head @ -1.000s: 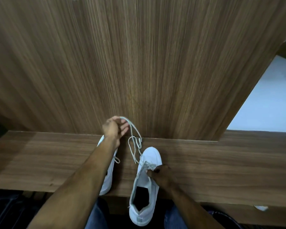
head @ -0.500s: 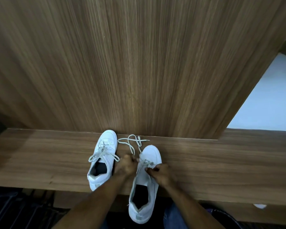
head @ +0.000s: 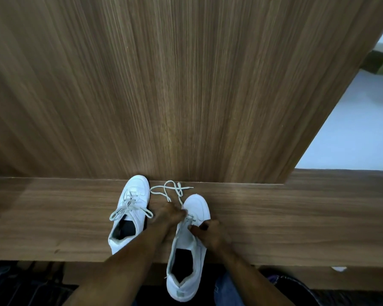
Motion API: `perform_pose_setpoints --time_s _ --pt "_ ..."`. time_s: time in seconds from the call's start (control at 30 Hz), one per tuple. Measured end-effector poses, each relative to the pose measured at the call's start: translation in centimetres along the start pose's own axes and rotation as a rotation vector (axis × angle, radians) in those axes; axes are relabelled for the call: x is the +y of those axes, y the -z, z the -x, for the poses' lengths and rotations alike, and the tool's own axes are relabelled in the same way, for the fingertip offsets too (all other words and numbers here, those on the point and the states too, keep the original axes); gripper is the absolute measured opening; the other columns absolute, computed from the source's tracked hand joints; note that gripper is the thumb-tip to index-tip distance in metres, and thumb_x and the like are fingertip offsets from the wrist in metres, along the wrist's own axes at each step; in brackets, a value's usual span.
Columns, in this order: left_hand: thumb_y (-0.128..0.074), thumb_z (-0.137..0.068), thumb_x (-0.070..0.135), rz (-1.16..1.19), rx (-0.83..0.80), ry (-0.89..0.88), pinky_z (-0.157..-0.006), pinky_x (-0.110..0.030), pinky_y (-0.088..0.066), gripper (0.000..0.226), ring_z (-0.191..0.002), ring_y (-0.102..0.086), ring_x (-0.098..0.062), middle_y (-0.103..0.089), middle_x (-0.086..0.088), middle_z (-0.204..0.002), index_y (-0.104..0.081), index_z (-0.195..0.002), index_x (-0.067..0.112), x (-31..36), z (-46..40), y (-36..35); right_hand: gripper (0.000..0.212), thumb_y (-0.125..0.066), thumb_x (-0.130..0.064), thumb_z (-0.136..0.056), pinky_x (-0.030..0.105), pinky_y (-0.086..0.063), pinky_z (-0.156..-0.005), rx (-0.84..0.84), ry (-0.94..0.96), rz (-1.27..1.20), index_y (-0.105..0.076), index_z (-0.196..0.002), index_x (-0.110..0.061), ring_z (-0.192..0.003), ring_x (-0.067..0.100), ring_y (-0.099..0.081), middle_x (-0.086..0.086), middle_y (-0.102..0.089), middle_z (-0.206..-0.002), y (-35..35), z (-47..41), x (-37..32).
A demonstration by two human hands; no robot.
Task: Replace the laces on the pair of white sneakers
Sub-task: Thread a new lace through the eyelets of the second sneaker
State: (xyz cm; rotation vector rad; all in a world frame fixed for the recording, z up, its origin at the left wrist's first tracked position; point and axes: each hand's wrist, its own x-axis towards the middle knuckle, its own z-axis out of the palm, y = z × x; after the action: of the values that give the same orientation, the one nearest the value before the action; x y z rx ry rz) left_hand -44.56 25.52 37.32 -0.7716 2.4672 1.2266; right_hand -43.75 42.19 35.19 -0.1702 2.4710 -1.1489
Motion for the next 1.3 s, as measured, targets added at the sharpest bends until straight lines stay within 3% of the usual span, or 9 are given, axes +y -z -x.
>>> perform_pose_setpoints --time_s 0.13,0.3,0.43,0.5,0.63,0.73,0.97,1.1,1.3 --pt "-0.062 -0.088 0.026 0.009 0.046 -0.018 -0.081 -0.032 -0.048 0.008 -0.090 -0.057 -0.022 -0.061 -0.002 -0.090 -0.058 -0.082 0.022 1.7 1.0 -1.1 0.047 -0.065 -0.048 -0.085 0.020 -0.039 -0.053 -0.002 -0.011 -0.014 -0.053 -0.048 -0.022 -0.050 0.002 -0.053 -0.009 -0.056 -0.051 0.1 0.3 -0.3" --pt "-0.048 -0.093 -0.010 0.502 -0.003 -0.264 -0.050 -0.014 -0.045 0.028 -0.057 -0.048 -0.016 -0.045 -0.008 -0.068 -0.045 -0.072 0.008 5.7 1.9 0.8 0.047 -0.065 -0.041 -0.083 0.032 -0.045 -0.059 -0.057 -0.064 0.010 -0.049 -0.043 -0.021 -0.052 0.006 -0.049 -0.009 -0.050 -0.048 0.6 -0.3 -0.5" --pt "-0.056 -0.095 0.005 0.511 -0.025 -0.384 -0.039 -0.016 -0.042 0.026 -0.035 -0.050 -0.005 -0.049 -0.008 -0.057 -0.051 -0.070 0.009 9.1 2.7 5.1 0.010 -0.069 -0.027 -0.087 0.032 -0.048 -0.064 -0.062 -0.118 -0.290 -0.060 -0.083 -0.027 -0.068 0.011 -0.055 0.003 -0.068 -0.092 2.7 -0.9 -2.9" --pt "-0.057 -0.095 0.012 0.382 -0.060 -0.478 -0.038 -0.014 -0.037 0.029 -0.033 -0.047 -0.003 -0.049 -0.004 -0.052 -0.051 -0.067 0.011 10.8 3.5 7.0 0.020 -0.070 -0.009 -0.085 0.035 -0.046 -0.063 0.090 0.006 -0.486 -0.059 -0.093 -0.025 -0.068 0.012 -0.056 0.006 -0.067 -0.101 4.5 -1.0 -4.9" --pt "-0.058 -0.095 0.013 0.270 -0.153 -0.574 -0.038 -0.015 -0.040 0.023 -0.033 -0.045 -0.003 -0.051 0.004 -0.043 -0.057 -0.072 0.009 12.7 4.6 8.0 0.048 -0.066 0.004 -0.084 0.028 -0.054 -0.070 0.106 0.306 -0.590 -0.054 -0.122 -0.024 -0.081 -0.001 -0.065 -0.013 -0.065 -0.104 7.8 -0.9 -9.1" --pt "-0.058 -0.094 0.008 0.323 -0.136 -0.636 -0.039 -0.015 -0.040 0.019 -0.035 -0.048 -0.003 -0.053 0.000 -0.047 -0.058 -0.077 0.002 13.1 5.2 7.7 0.025 -0.062 0.001 -0.088 0.028 -0.052 -0.056 0.024 0.328 -0.558 -0.064 -0.098 -0.021 -0.062 0.010 -0.062 -0.005 -0.066 -0.079 8.5 -1.2 -10.4" --pt "-0.061 -0.091 0.011 0.488 0.363 -0.551 -0.063 -0.030 -0.047 0.020 -0.057 -0.055 -0.008 -0.061 0.001 -0.062 -0.064 -0.072 0.016 9.8 2.1 8.7 0.021 -0.058 -0.011 -0.095 0.024 -0.044 -0.044 0.014 0.029 -0.418 -0.058 -0.075 -0.006 -0.043 0.009 -0.050 0.010 -0.062 -0.067 8.6 -0.5 -6.3" --pt "-0.065 -0.087 0.026 0.042 0.528 -0.404 -0.086 -0.037 -0.050 0.011 -0.097 -0.059 -0.019 -0.062 0.000 -0.104 -0.065 -0.097 0.024 6.1 1.8 7.7 0.015 -0.062 -0.017 -0.093 0.029 -0.049 -0.054 -0.040 -0.006 -0.613 -0.063 -0.081 -0.008 -0.047 0.012 -0.053 0.009 -0.066 -0.067 9.3 0.4 -5.6" --pt "-0.054 -0.096 0.010 0.302 -0.182 -0.594 -0.078 -0.013 -0.046 0.014 -0.083 -0.059 0.005 -0.065 0.005 -0.088 -0.068 -0.098 0.011 4.9 5.6 1.4 0.014 -0.062 -0.017 -0.093 0.025 -0.052 -0.048 -0.092 0.011 -0.817 -0.066 -0.087 -0.006 -0.048 0.014 -0.057 0.008 -0.065 -0.064 9.0 0.6 -8.3"
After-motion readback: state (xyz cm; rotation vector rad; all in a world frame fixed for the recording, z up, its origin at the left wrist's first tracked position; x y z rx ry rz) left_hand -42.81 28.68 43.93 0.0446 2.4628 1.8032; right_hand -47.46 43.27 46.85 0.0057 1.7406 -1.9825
